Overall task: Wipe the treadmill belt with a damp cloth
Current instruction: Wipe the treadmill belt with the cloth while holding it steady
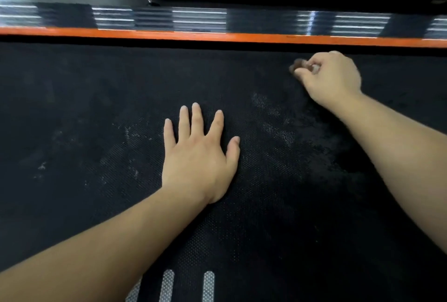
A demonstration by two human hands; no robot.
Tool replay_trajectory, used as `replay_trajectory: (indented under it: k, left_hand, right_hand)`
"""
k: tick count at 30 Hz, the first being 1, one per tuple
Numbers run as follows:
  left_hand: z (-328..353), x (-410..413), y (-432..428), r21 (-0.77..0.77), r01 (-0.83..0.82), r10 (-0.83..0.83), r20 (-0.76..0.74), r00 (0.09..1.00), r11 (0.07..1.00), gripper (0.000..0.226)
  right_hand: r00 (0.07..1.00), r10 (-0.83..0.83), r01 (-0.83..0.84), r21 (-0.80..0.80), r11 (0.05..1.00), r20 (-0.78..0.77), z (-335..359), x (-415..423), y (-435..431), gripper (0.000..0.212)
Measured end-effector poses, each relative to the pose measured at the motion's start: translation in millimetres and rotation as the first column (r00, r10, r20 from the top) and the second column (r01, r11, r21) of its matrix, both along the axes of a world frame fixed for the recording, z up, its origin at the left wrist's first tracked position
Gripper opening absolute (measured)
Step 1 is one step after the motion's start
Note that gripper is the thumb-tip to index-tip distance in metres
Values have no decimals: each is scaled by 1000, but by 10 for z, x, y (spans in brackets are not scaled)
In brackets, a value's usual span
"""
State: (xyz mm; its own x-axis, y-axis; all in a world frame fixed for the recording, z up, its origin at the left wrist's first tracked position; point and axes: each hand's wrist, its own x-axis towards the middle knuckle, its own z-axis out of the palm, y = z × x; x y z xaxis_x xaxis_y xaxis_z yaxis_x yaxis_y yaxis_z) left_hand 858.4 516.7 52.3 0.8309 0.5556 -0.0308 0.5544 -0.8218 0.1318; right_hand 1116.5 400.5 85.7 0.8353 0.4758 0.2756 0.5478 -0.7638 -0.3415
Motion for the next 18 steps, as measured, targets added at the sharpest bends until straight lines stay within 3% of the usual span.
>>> replay_trajectory:
  k: [1,3,5,6,8,10,13,14,15,18]
  left_hand:
    - [3,-4,0,-1,-2,2,2,1000,1000,70]
    - [10,-5,5,-4,-3,3,6,1000,1000,70]
    - [17,-4,3,-15,-3,4,7,1000,1000,70]
    - [17,-4,1,-20,-3,4,6,1000,1000,70]
    - [12,2,4,-21,-1,1,0,1000,1000,70]
    - [8,2,9,-19,0,0,1,1000,1000,71]
    - [12,2,7,-21,0,0,-2,1000,1000,71]
    - [12,3,5,-24,0,0,-4,1000,1000,71]
    - [15,3,2,-25,1,-1,-6,1000,1000,71]
    - [14,0,3,-21,0,0,-3,1000,1000,72]
  right_hand:
    - [998,-35,38,-49,998,53,-2,-35,30,33]
    - [987,84,-65,-136,989,139,-79,-285,95,35]
    - [975,205,-196,-108,975,86,-151,-495,24,35]
    - [980,180,-174,-83,981,78,-153,-460,-49,37]
    - [998,-27,28,-14,1000,53,-84,-266,-145,40]
    - [996,-62,62,4,998,57,-77,-346,-157,39]
    - [958,286,-286,-5,958,17,-165,-834,-229,35]
    - [944,330,-330,-18,944,2,-158,-841,-314,34]
    - [956,294,-294,-39,955,17,-127,-723,-386,31]
    - [999,-43,43,35,998,11,-18,-396,-529,28]
